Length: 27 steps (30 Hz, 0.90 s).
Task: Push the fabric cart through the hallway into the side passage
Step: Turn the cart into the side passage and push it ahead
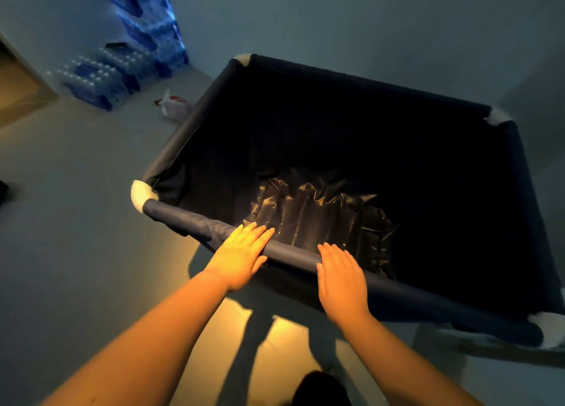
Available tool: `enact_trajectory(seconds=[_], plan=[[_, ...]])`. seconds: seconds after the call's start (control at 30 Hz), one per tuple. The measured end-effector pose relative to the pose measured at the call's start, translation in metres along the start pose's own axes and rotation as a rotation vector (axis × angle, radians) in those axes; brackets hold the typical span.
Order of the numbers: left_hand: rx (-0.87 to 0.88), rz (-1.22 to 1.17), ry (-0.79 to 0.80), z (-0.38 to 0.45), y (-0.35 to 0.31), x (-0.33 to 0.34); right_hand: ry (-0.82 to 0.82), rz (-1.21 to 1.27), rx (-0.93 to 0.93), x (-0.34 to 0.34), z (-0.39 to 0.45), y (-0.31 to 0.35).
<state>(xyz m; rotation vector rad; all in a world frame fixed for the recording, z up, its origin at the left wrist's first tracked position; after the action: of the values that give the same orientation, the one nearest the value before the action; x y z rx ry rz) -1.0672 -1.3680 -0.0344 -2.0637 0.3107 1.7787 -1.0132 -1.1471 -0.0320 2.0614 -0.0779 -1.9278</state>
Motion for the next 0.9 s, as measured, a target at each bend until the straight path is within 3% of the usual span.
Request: enact_trajectory(seconds=[0.17, 0.57, 0.9], plan=[[0.028, -0.045, 0.039, 0.051, 0.041, -0.016, -0.044, -0.001, 0.114, 0.006, 0.047, 0.022], [0.149, 0.123, 0.165, 0.194, 0.153, -0.058, -0.152, 0.046, 0.351, 0.013, 0.194, 0.074], [0.413, 0.092, 0.147, 0.319, 0.238, -0.077, -0.242, 0.003, 0.591, 0.015, 0.318, 0.104]])
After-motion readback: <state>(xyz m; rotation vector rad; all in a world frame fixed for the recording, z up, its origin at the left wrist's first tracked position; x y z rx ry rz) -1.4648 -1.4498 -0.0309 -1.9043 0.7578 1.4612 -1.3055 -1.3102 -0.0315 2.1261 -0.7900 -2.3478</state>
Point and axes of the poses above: each hand's wrist, its own z-axis towards the middle knuckle, its own x-axis out of the palm, y = z × x, the point moved 1 cm from there along z, towards the middle knuckle, and after that the axes turned 5 degrees about -x, right-handed, at the moved point
